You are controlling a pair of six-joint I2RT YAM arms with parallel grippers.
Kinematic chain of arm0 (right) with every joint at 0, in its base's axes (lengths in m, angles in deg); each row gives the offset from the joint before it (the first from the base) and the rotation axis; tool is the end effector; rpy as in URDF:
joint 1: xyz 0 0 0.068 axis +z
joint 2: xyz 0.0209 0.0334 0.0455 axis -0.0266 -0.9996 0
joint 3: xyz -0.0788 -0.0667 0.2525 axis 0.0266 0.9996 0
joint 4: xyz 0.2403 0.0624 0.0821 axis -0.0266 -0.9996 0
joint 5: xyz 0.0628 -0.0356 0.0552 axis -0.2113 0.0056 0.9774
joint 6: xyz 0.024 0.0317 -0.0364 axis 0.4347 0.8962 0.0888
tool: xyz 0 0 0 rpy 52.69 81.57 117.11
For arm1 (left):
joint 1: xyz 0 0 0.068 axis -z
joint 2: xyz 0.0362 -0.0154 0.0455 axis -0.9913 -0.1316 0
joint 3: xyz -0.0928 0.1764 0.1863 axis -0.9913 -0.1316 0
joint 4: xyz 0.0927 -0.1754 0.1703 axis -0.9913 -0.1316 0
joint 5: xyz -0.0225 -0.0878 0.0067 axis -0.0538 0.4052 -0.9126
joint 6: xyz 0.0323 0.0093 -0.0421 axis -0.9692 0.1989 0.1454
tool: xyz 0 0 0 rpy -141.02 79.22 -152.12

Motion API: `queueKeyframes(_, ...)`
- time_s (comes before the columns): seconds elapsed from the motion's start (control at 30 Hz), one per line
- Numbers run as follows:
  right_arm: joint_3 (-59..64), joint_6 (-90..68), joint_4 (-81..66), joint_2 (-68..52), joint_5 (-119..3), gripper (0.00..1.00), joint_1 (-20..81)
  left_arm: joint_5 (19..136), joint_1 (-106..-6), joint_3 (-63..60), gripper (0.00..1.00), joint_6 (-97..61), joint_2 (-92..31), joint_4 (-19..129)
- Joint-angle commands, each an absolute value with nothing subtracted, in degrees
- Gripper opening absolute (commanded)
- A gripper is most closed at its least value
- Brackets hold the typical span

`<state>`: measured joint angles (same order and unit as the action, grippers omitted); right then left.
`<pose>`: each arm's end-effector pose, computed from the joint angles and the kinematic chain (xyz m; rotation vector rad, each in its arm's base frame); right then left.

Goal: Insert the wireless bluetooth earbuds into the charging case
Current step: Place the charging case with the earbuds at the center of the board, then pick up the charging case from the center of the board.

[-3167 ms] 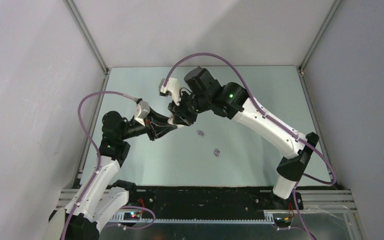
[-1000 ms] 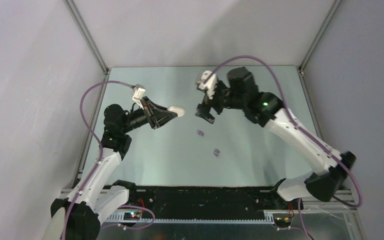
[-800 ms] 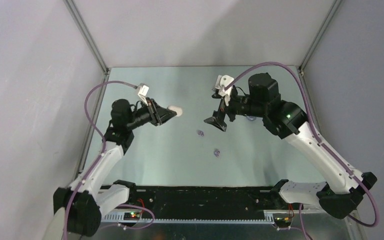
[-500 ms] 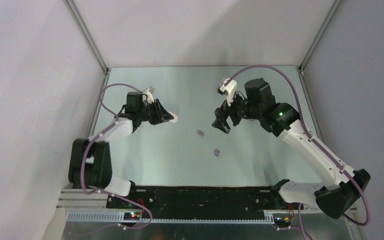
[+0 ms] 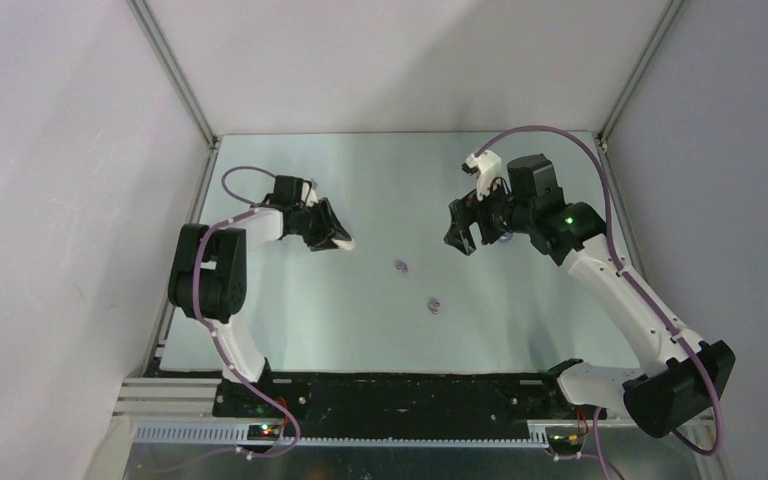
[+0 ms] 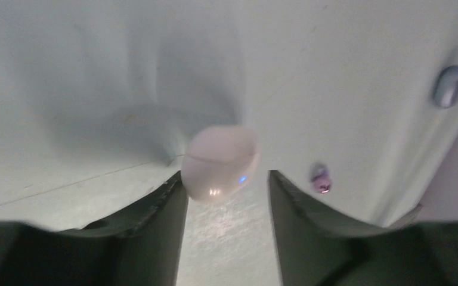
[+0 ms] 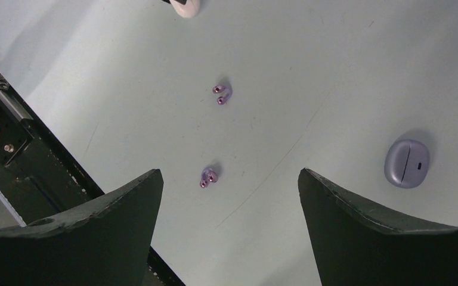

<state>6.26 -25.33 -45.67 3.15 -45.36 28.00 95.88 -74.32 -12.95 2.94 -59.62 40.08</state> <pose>0.2257 0.1260 0.3664 -0.8329 2.0609 0.5646 0.3567 -0.0670 0.1543 -0.3713 2.6061 -0.8582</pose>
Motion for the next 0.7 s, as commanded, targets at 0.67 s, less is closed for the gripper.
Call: queueKeyframes(0.67,10.1,-6.4,-35.73,-7.25,-51.31,0.75,8.54,68.99,-75.28,-4.48,1.0,-25.17,-25.76,30.7)
